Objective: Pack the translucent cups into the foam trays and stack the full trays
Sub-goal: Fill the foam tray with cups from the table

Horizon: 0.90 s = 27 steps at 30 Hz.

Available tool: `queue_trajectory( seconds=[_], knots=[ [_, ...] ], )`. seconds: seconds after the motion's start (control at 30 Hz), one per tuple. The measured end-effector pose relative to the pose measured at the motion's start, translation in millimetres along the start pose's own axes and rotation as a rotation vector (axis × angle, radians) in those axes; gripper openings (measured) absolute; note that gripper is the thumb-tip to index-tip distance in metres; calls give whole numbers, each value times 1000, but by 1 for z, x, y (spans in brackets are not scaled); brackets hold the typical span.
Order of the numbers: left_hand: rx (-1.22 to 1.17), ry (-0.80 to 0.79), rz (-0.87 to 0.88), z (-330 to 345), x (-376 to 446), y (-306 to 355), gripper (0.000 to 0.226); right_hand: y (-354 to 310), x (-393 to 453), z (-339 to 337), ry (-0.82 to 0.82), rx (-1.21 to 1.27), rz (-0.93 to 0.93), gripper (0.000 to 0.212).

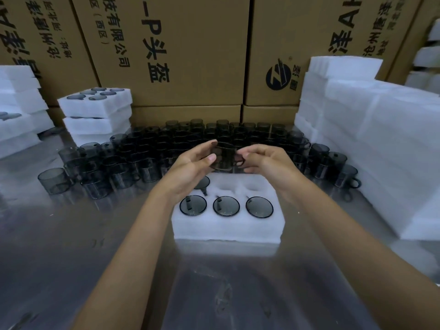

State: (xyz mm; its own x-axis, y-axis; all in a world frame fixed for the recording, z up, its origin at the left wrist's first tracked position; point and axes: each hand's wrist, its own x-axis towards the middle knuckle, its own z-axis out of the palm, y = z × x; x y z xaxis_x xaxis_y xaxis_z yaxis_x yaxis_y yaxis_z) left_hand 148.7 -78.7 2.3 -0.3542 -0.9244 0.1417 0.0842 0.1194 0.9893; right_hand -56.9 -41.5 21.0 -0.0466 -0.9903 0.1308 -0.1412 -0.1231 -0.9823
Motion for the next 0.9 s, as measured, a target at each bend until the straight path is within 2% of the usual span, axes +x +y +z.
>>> queue_trajectory(
  seconds=[0.1, 0.17, 0.33, 0.47, 0.77, 0.9],
  knots=[
    [270, -17, -12, 0, 3, -2, 45, 2, -5, 3, 48, -86, -30, 13],
    [370, -40, -43, 0, 1, -3, 47, 4, -9, 7, 43, -111, -6, 11],
    [446, -93, -101, 1, -3, -6, 57, 11, -19, 16, 17, -183, 29, 6],
    [488, -169, -101, 4, -1, -7, 52, 14, -22, 16, 60, -285, 20, 7],
    [602, -287, -108, 6, 1, -6, 53, 17, -23, 13, 60, -324, -26, 11],
    [749, -308, -86, 5, -1, -9, 63, 23, -22, 12, -37, -295, 16, 12]
  ],
)
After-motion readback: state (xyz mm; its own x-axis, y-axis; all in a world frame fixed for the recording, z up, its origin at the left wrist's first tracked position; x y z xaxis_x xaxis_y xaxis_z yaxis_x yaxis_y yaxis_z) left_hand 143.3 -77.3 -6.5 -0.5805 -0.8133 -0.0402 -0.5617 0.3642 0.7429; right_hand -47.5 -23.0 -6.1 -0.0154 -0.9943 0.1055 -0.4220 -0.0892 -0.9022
